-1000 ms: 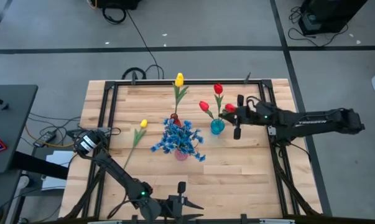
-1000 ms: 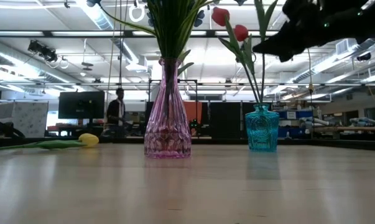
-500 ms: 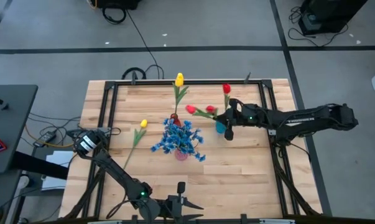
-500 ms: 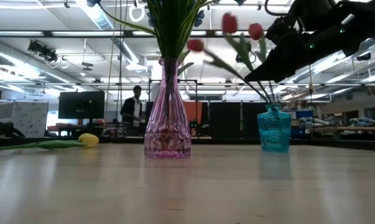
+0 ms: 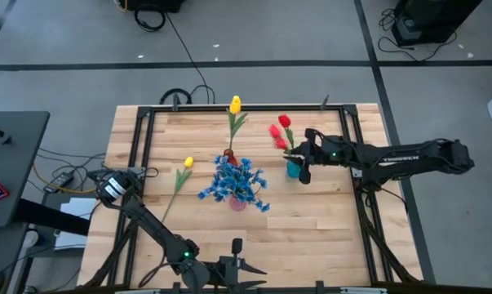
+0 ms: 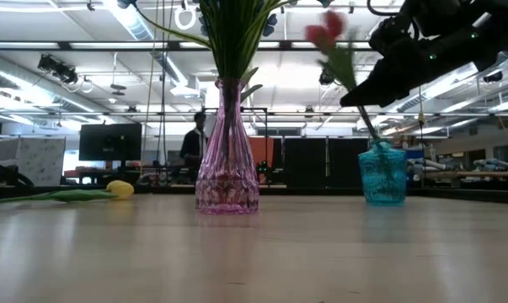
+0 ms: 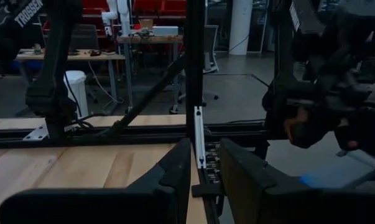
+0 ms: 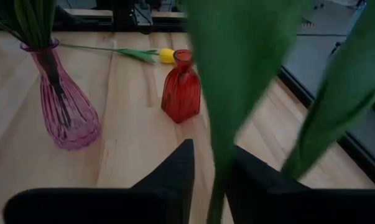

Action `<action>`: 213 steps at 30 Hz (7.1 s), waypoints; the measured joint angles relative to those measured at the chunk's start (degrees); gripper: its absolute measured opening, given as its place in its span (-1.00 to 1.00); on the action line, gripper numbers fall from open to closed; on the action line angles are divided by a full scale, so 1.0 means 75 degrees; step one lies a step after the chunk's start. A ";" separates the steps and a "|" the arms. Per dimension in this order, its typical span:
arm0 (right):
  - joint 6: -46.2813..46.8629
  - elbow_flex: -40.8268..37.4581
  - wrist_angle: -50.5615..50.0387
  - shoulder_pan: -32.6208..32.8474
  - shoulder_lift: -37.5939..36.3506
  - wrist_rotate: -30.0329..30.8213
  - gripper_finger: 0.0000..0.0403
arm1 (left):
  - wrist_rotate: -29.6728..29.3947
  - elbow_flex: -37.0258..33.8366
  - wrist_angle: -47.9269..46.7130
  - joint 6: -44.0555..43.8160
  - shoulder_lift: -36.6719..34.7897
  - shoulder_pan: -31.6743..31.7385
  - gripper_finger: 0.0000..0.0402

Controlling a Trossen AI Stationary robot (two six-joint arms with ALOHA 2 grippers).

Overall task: Sort flowers into vase by color
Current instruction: Put the red tulip into the blue transparent vase, then put the yellow flower into the red transparent vase

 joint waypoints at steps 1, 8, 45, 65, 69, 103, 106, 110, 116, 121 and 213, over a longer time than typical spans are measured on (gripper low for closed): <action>0.0002 0.0000 -0.0048 0.0000 -0.0054 0.0000 -0.55 | 0.0000 0.0006 0.0000 0.0003 -0.0014 0.0000 -0.55; 0.0009 0.0005 -0.0652 0.0003 -0.0476 -0.0031 -0.51 | -0.0037 0.0012 -0.0418 -0.0003 -0.0290 -0.0035 -0.55; 0.1851 0.0017 -0.2347 0.1075 -0.3409 -0.0393 0.32 | 0.0232 0.0003 -1.2486 -1.2880 -0.1357 -0.1460 -0.65; 0.1889 0.0023 -0.0768 0.3912 -0.3480 -0.0015 0.31 | 0.1790 -0.2593 -1.3981 -1.2865 -0.2437 0.0973 -0.62; 0.1890 0.0023 -0.0839 0.4235 -0.3338 0.0374 0.31 | 0.1999 -0.3710 -1.3451 -1.2587 -0.3402 0.1317 -0.62; 0.1604 0.0023 -0.0320 0.4532 -0.2404 0.1023 0.31 | 0.3169 -0.7103 -1.0269 -1.0963 -0.6049 0.3028 -0.30; 0.1636 0.0023 -0.0311 0.4529 -0.2372 0.1040 0.31 | 0.3178 -0.6949 -1.0708 -1.0966 -0.6147 0.3025 -0.33; 0.1614 0.0023 -0.0256 0.4523 -0.2377 0.1064 0.31 | 0.3171 -0.6876 -1.0823 -1.0768 -0.6352 0.3026 -0.35; 0.1604 0.0023 -0.0185 0.4523 -0.2378 0.1075 0.31 | 0.3199 -0.6910 -1.0800 -1.0553 -0.6355 0.3026 -0.35; 0.1604 0.0023 -0.0182 0.4523 -0.2378 0.1078 0.31 | 0.3204 -0.7107 -1.0836 -1.0602 -0.6352 0.3133 -0.35; 0.2222 0.0017 0.6476 0.4258 0.2638 0.5278 0.28 | 0.6615 -0.9133 0.4623 0.0349 -0.7881 0.9028 -0.87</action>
